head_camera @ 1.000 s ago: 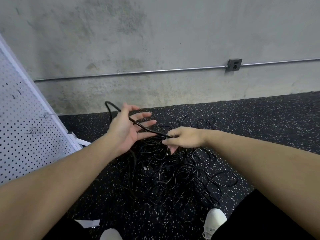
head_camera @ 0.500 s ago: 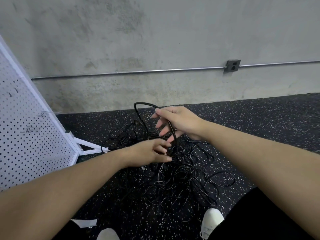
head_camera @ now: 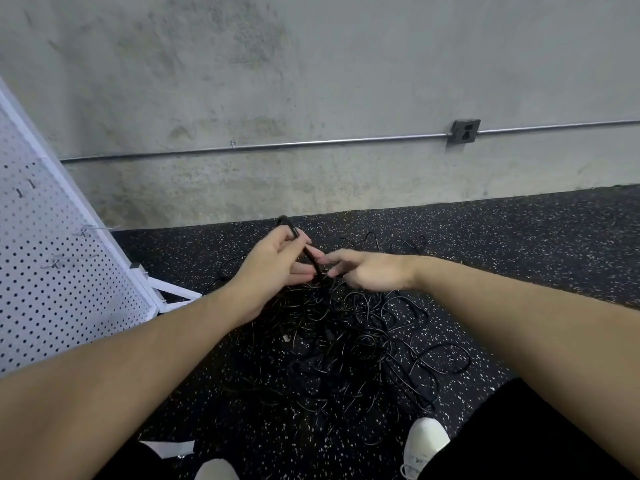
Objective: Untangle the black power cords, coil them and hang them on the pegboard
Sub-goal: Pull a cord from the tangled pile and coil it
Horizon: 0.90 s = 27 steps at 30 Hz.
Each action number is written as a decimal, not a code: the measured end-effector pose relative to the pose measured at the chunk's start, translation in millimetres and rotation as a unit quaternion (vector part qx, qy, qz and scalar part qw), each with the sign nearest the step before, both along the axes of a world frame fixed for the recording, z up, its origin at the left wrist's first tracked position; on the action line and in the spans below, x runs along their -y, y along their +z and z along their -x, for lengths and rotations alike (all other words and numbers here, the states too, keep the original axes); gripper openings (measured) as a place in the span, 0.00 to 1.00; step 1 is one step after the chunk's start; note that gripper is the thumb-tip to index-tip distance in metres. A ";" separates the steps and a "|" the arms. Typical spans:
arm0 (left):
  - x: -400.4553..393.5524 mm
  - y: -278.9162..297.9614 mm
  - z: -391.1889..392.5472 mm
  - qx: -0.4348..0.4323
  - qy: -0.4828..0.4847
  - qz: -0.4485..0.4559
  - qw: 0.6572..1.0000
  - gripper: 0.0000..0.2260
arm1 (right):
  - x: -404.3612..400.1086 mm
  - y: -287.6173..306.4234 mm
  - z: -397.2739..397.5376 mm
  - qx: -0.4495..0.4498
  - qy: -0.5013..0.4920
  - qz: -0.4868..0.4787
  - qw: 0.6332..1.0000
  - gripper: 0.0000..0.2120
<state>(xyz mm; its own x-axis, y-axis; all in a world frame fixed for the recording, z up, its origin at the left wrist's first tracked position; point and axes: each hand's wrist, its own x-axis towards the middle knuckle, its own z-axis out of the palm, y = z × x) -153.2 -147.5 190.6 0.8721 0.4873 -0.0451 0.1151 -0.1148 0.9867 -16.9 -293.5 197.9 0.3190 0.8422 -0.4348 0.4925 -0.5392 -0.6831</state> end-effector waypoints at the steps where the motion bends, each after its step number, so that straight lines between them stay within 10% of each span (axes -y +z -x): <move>1: -0.6 4.7 0.2 0.022 0.025 0.026 0.999 0.06 | 1.5 -0.1 1.8 0.016 0.045 0.031 0.998 0.27; 8: -16.1 14.7 1.2 0.100 0.119 0.202 0.967 0.12 | -7.1 -5.1 9.6 0.015 0.033 -0.006 0.999 0.17; 13: -14.9 -3.3 8.3 -0.086 -0.006 0.049 0.995 0.21 | -16.0 7.6 15.9 0.000 -0.064 -0.170 0.983 0.19; 18: 5.7 -26.3 6.8 -0.221 -0.204 -0.156 0.941 0.23 | -25.2 20.2 17.6 -0.061 -0.154 -0.269 0.949 0.22; 21: 9.0 -30.3 -0.4 -0.198 -0.192 -0.200 0.940 0.06 | -24.1 21.0 19.7 -0.093 -0.151 -0.265 0.948 0.24; 27: 6.2 -12.7 -7.9 -0.075 -0.030 -0.061 0.995 0.09 | -21.3 9.2 9.9 -0.069 -0.173 -0.201 0.962 0.20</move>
